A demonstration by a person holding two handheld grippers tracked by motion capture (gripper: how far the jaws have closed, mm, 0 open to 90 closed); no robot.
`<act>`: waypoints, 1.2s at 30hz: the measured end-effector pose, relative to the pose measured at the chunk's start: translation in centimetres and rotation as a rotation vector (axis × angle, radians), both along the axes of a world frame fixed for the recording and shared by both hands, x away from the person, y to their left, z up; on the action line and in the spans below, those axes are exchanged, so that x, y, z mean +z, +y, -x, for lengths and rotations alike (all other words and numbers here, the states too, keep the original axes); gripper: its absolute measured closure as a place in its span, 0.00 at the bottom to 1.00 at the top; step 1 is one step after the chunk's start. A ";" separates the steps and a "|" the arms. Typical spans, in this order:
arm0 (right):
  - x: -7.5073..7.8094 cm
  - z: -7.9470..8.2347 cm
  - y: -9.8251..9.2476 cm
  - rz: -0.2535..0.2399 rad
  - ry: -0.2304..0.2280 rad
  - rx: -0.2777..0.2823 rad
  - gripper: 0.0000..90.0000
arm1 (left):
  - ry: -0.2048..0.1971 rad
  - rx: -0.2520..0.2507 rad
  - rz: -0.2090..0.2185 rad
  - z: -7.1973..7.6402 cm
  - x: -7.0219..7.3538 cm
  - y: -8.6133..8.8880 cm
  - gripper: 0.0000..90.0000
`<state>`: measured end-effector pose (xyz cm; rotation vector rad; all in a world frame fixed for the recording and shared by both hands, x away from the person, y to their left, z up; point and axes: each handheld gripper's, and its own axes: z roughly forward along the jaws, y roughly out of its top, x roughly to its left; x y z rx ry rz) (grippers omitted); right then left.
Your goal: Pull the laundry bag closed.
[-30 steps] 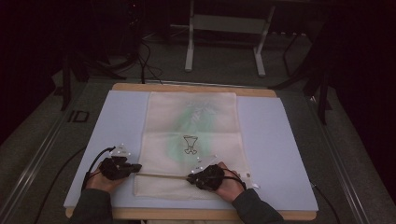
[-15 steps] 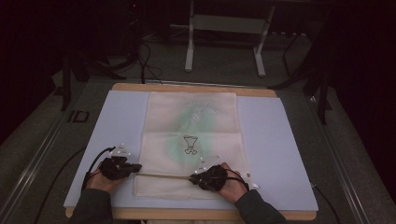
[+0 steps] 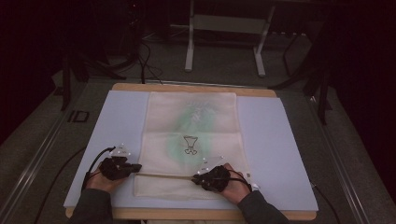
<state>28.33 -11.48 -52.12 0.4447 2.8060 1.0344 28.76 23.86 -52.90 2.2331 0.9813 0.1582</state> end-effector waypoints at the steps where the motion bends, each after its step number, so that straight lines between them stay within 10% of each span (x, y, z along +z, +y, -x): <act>1: 0.0 0.0 -0.1 0.001 0.002 -0.001 0.91 | 0.000 0.000 0.000 0.0 0.0 0.0 1.00; 36: 0.0 0.3 -2.8 -0.002 0.006 -0.048 0.91 | -0.001 0.001 -0.002 0.0 0.0 0.0 1.00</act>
